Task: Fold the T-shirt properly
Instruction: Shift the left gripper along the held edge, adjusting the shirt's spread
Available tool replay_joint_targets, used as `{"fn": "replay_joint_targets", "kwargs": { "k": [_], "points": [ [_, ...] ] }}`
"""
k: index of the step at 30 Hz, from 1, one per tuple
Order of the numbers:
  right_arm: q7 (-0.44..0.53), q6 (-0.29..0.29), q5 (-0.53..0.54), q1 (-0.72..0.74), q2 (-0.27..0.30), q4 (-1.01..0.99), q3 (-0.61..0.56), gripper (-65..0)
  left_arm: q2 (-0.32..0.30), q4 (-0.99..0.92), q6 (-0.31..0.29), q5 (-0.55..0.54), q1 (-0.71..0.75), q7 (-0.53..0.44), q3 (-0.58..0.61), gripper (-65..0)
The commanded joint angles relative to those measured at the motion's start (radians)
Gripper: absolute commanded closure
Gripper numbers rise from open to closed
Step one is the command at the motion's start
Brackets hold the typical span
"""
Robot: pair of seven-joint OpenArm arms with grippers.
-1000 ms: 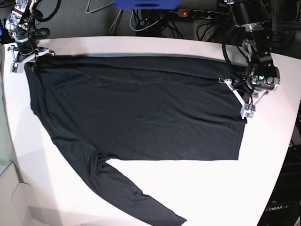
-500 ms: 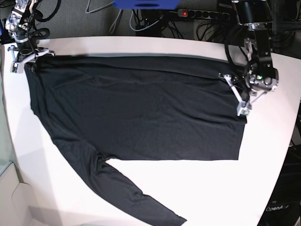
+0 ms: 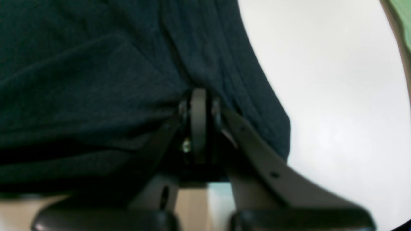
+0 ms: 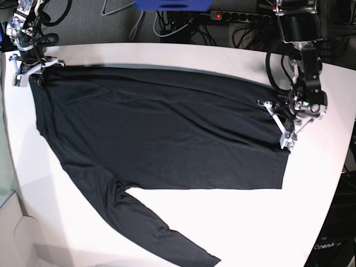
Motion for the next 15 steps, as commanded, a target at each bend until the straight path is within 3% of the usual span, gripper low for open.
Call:
{"fn": "replay_joint_targets", "kwargs": {
  "k": [1,9,15],
  "points": [
    [-0.068,-0.010,-0.035,-0.011,0.004,-0.005,-0.001,-0.2,0.019,0.011,0.000,-0.004,-0.007,0.006,0.003,-1.4],
    [-0.068,-0.010,-0.035,-0.011,0.004,-0.007,-0.001,-0.2,0.128,0.249,-0.006,-0.006,-0.052,0.068,-0.070,-1.4],
    [-0.068,-0.010,-0.035,-0.011,0.004,-0.007,-0.001,-0.2,0.130,0.307,-0.008,-0.001,-0.047,0.069,-0.129,-1.4]
  ]
}}
